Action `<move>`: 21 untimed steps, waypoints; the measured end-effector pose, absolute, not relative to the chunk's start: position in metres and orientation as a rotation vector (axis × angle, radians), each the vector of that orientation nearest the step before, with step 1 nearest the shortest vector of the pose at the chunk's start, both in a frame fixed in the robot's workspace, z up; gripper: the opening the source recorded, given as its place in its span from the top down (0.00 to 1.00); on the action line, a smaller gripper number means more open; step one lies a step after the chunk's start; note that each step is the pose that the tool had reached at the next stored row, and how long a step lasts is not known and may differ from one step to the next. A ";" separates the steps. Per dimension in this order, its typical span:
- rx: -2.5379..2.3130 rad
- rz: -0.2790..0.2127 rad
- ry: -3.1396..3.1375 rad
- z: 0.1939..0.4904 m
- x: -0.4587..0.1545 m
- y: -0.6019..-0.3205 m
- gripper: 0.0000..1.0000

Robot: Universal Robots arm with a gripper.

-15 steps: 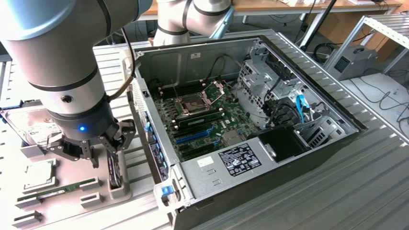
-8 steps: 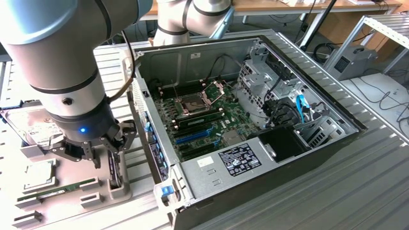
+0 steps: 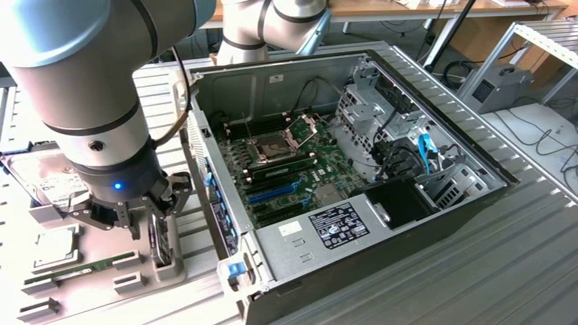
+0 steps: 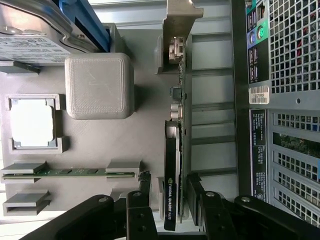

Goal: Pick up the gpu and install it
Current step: 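Pick up the gpu and move the gpu toward the slot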

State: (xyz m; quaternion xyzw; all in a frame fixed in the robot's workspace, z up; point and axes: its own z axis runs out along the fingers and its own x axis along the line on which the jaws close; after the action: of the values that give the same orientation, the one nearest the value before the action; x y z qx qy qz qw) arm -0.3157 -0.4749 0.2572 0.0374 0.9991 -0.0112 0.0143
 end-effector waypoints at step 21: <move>0.117 -0.034 3.117 0.264 -0.306 -0.455 0.58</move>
State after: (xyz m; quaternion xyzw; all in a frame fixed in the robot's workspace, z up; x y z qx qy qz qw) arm -0.3063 -0.4552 0.2643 0.0374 0.9992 -0.0109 0.0110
